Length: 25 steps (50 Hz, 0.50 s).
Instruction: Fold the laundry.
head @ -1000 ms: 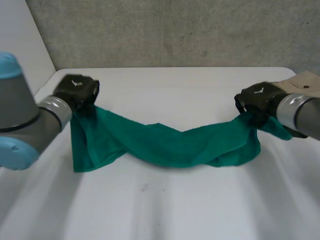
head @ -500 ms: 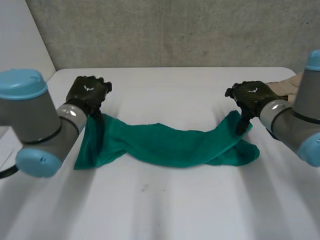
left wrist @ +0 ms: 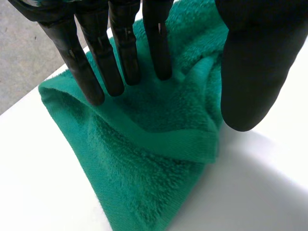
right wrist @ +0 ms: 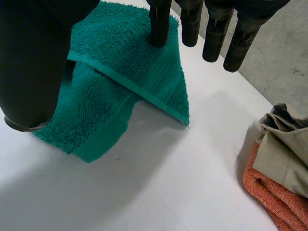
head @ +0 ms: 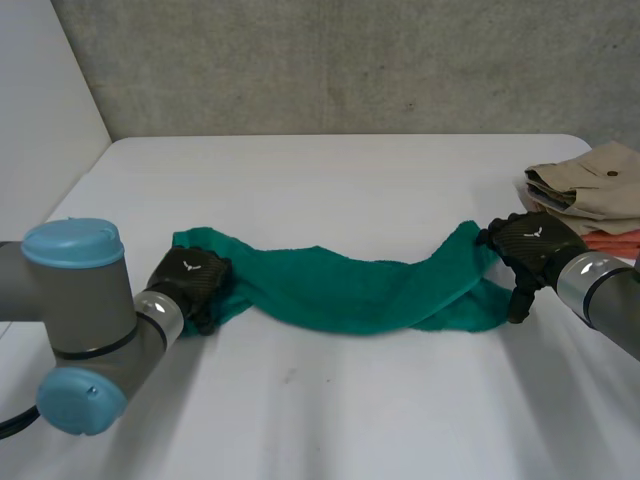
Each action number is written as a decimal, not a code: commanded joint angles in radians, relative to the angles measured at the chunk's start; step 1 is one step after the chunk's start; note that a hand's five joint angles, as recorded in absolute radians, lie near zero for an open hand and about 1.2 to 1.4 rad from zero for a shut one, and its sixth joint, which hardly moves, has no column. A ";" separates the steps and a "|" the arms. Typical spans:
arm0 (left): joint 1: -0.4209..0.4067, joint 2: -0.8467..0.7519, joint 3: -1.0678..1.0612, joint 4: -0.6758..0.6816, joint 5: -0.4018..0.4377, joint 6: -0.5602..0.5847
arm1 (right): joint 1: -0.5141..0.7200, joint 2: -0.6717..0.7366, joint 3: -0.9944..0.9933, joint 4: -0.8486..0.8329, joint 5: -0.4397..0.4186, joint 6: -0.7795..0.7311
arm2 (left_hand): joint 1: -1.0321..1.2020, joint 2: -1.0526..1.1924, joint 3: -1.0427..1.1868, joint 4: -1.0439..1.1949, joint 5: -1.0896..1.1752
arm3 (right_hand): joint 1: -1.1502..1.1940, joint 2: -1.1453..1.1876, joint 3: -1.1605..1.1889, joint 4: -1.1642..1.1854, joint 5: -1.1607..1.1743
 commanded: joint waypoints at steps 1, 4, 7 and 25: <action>0.014 -0.063 0.077 0.006 0.000 0.001 | 0.002 -0.001 0.019 -0.019 -0.001 0.002 | 0.086 0.087 0.088 0.082 0.083 | -0.030 -0.047 -0.041 -0.062 -0.071; 0.012 -0.087 0.100 0.010 -0.002 0.001 | 0.002 0.001 0.027 -0.027 -0.001 0.003 | 0.101 0.102 0.103 0.096 0.098 | -0.030 -0.047 -0.041 -0.062 -0.071; 0.012 -0.113 0.125 0.010 -0.005 0.003 | 0.002 0.001 0.033 -0.030 -0.001 0.002 | 0.119 0.119 0.120 0.114 0.115 | -0.030 -0.047 -0.041 -0.062 -0.071; -0.002 0.007 0.117 0.003 -0.019 -0.003 | 0.001 -0.002 0.034 -0.038 -0.001 0.002 | 0.814 0.815 0.816 0.810 0.811 | -0.030 -0.047 -0.041 -0.062 -0.071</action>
